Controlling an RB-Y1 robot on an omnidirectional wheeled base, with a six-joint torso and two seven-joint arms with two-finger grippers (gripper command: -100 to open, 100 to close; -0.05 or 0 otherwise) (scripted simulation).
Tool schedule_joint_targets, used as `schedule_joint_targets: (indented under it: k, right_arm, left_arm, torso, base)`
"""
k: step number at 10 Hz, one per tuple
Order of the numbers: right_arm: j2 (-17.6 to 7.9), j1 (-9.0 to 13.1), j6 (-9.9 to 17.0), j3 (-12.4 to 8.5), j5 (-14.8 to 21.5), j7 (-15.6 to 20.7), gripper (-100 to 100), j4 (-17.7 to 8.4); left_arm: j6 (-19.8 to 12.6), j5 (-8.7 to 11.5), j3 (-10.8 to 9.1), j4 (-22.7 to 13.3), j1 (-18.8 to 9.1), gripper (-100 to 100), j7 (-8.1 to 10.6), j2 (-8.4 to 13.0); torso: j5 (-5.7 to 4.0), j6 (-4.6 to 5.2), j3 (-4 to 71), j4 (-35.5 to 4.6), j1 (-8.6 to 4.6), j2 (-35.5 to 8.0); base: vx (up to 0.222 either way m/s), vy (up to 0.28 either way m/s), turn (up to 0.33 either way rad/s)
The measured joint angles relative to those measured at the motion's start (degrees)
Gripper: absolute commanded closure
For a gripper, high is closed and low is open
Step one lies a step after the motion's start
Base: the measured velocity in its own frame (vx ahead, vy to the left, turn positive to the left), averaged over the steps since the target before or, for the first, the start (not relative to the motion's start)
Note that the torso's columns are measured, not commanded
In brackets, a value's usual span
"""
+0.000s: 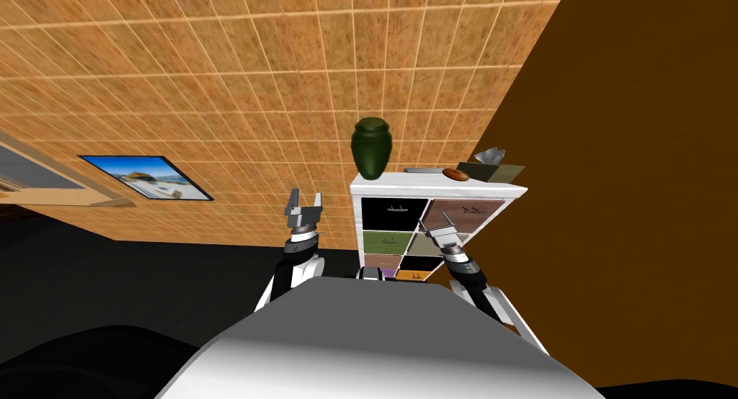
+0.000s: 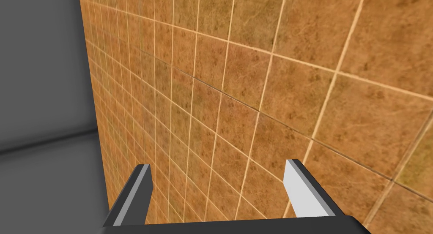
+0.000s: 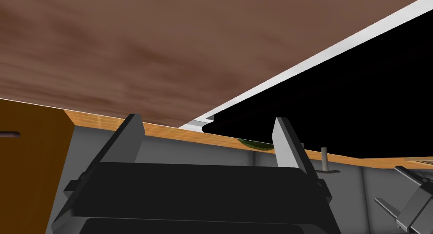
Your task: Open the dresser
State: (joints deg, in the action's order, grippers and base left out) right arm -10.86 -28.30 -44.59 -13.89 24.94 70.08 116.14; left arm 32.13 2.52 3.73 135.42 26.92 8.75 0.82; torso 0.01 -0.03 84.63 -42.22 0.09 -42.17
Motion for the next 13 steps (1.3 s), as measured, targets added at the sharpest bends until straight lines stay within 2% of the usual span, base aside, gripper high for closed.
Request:
schedule_joint_targets:
  k: [13]
  right_arm:
    - [4.01, 1.62, -3.15, -3.02, 6.46, 19.06, -100, -7.91]
  left_arm:
    - [0.0, 0.0, 0.0, 0.0, 0.0, 0, 0.0, 0.0]
  torso:
    - [-0.07, -0.09, 0.1, 0.1, -0.07, 0.21]
  base:
    - [-0.006, 0.052, -0.025]
